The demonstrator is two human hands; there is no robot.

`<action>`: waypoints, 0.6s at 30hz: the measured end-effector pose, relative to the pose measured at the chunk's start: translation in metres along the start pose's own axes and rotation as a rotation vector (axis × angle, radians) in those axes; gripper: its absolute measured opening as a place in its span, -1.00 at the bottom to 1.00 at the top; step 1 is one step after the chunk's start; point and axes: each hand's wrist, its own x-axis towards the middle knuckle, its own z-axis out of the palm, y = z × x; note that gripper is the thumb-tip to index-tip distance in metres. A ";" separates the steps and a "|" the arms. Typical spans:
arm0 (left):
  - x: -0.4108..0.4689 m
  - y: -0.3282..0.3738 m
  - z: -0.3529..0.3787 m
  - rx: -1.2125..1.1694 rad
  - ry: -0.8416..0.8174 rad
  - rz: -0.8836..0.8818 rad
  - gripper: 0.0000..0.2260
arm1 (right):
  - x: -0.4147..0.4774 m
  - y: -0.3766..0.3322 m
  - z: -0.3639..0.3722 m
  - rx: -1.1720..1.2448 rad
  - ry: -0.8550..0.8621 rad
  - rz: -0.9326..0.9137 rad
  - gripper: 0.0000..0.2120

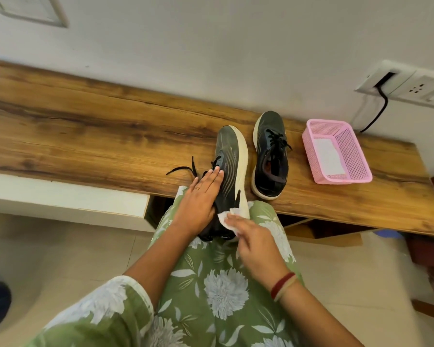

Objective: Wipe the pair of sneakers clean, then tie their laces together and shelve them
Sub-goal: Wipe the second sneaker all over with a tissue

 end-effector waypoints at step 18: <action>0.005 -0.002 0.000 0.018 -0.078 -0.138 -0.28 | -0.010 -0.011 0.011 0.043 -0.080 0.075 -0.52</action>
